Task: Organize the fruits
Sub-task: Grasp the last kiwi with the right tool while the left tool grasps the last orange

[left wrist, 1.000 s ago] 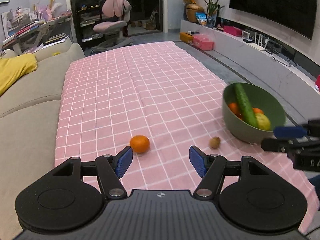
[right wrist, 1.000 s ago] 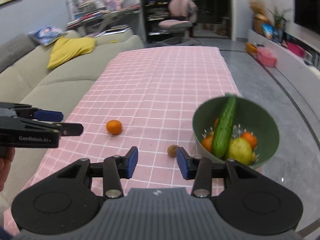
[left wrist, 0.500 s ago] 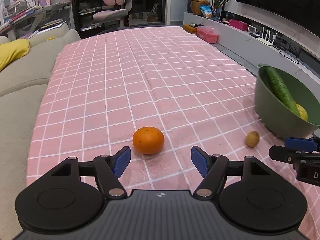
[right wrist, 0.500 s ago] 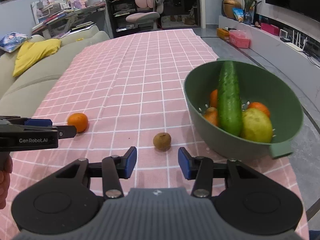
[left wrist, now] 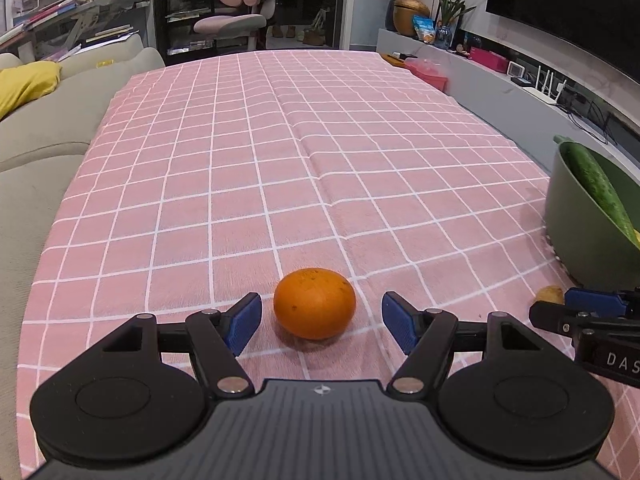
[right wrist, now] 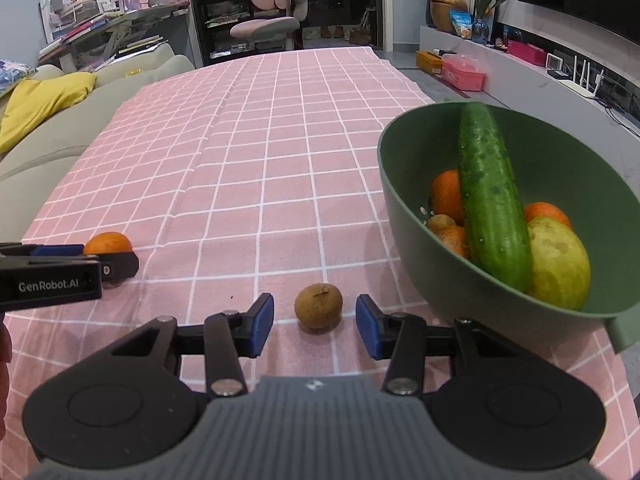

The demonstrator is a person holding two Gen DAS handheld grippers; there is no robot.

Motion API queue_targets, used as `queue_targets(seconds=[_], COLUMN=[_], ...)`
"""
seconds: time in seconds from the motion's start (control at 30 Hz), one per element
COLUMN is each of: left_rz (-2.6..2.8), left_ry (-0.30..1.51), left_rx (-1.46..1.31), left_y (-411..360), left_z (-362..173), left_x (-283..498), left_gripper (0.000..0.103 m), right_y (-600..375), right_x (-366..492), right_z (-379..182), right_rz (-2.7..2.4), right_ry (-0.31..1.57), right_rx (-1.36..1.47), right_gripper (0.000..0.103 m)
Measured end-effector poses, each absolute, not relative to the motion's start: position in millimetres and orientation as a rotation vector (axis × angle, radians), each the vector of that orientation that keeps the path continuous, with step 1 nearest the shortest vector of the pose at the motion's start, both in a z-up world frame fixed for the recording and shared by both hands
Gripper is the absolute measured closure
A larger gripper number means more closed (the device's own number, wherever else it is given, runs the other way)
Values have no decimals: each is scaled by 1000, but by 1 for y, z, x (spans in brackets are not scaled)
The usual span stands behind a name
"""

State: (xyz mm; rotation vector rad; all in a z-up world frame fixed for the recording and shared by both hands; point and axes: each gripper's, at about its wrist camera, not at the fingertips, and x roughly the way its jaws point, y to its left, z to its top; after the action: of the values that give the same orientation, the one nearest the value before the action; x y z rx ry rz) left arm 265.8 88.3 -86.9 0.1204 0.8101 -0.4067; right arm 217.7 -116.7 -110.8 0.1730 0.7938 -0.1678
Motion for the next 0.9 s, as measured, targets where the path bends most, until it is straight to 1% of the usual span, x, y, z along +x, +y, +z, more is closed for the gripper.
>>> queue_targets(seconds=[0.17,0.3,0.37,0.43,0.47,0.9], left_rz=[-420,-431,-432,-425,-417,-406], left_ry=[821,835,836,835,836,889], left_rx=[118,104,98,93,92,131], left_y=[89,90,89,91,92,90], left_z=[-92,-94,-94,-93,-93,-85], left_x=[270,272,274,274,274,257], left_gripper=[28,33,39,49,52,52], right_y=[-116,-117,-118,-118,-118,-117], right_x=[222,226,227,228,228,221], right_z=[-116,-120,-120,-120,-120,-111], right_rz=[-171,-176,-175,-176,-175,-152], right_ry=[794,798,796,795,795,813], right_rx=[171,177,169,165,165,174], right_gripper=[62,68,74,79,79,79])
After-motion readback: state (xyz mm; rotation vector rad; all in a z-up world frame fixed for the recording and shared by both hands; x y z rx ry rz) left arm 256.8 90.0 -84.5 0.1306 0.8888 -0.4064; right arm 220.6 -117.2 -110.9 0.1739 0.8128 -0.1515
